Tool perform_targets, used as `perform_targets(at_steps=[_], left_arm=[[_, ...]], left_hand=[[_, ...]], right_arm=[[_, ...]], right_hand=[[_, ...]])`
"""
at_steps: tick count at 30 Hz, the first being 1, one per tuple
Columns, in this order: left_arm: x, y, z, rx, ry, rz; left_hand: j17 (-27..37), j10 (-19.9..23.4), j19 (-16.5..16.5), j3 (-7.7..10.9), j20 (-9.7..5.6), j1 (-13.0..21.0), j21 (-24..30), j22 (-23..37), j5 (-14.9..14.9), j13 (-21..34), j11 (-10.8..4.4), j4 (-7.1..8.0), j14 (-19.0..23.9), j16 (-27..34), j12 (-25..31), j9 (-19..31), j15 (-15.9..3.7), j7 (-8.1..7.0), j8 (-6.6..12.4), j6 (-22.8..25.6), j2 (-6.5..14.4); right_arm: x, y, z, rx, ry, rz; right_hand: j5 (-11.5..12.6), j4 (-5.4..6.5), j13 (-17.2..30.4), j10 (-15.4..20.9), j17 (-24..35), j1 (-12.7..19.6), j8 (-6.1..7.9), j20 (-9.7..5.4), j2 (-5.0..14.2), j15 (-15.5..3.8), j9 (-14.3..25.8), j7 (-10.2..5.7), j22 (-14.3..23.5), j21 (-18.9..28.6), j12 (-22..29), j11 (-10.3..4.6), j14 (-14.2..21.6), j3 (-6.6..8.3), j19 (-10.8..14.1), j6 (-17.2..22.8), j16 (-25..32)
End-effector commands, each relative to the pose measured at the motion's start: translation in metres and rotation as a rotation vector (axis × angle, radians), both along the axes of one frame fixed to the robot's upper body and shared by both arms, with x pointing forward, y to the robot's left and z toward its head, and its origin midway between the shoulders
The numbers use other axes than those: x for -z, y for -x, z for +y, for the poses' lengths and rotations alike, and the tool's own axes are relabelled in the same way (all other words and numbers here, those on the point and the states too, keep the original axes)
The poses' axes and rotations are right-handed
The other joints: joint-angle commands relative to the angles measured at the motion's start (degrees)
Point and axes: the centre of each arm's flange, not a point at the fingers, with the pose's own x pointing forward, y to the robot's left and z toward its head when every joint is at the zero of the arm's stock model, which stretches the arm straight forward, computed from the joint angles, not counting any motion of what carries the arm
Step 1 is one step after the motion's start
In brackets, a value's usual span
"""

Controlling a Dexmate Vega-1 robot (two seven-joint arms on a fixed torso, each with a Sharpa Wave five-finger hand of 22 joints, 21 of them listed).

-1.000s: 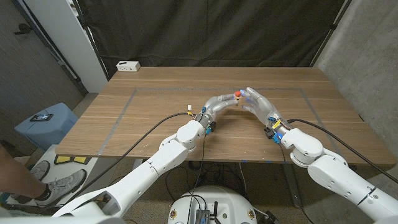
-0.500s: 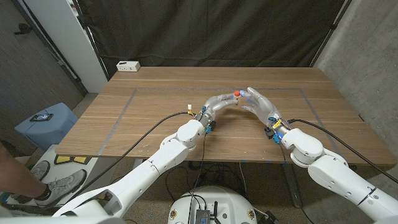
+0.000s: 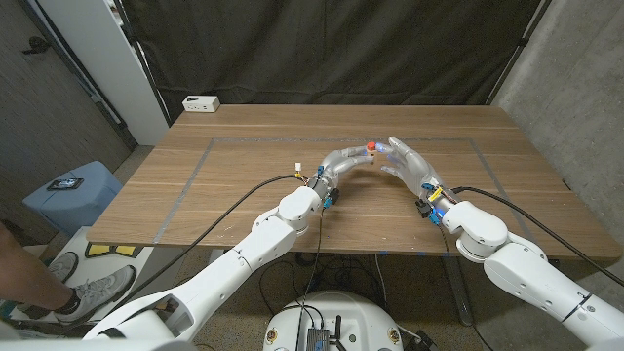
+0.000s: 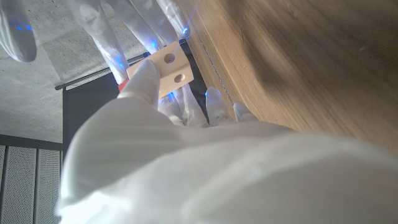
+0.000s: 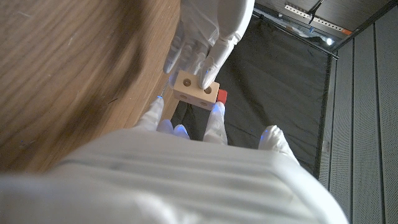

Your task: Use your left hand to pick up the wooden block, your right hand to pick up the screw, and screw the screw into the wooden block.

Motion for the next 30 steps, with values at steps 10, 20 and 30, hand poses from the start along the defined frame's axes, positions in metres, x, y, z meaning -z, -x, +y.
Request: perform_targets(at_steps=[10,20,30], left_arm=[[-0.0006,-0.0029,-0.0023,0.000,-0.003,0.004],[-0.0002,-0.0032,-0.0032,0.001,-0.003,0.006],[-0.0002,-0.0015,-0.0022,-0.002,-0.001,0.003]], left_hand=[[0.11,0.61,0.39,0.17,0.32,0.17,0.22,0.22,0.46,0.16,0.00,0.12,0.24,0.29,0.54,0.15,-3.27,-0.02,0.31,0.39,0.51],[0.09,0.61,0.39,0.21,0.27,0.19,0.22,0.22,0.47,0.18,0.03,0.08,0.24,0.27,0.55,0.15,-3.23,-0.02,0.32,0.42,0.48],[0.12,0.58,0.40,0.23,0.35,0.13,0.22,0.22,0.48,0.18,0.08,0.14,0.23,0.28,0.54,0.15,-3.21,-0.06,0.34,0.50,0.57]], right_arm=[[0.0003,0.0036,0.0021,-0.007,0.000,-0.004],[0.0019,0.0062,0.0005,-0.001,-0.012,-0.004],[0.0011,0.0086,-0.0063,0.023,-0.022,-0.009]], right_hand=[[0.60,-0.11,0.13,1.25,0.02,0.08,0.38,-0.41,-0.06,0.12,0.14,0.37,0.12,0.60,0.50,0.27,-0.66,0.80,1.44,2.36,0.41],[0.61,-0.24,0.12,1.78,-0.03,0.24,0.40,-0.55,-0.07,-0.05,0.14,0.56,0.11,0.63,0.55,0.22,-0.23,0.92,1.87,3.34,0.48],[0.63,-0.40,0.11,2.40,-0.10,0.45,0.40,-0.68,-0.07,-0.10,0.14,0.72,0.10,0.64,0.62,0.31,0.08,1.07,2.32,4.36,0.48]])
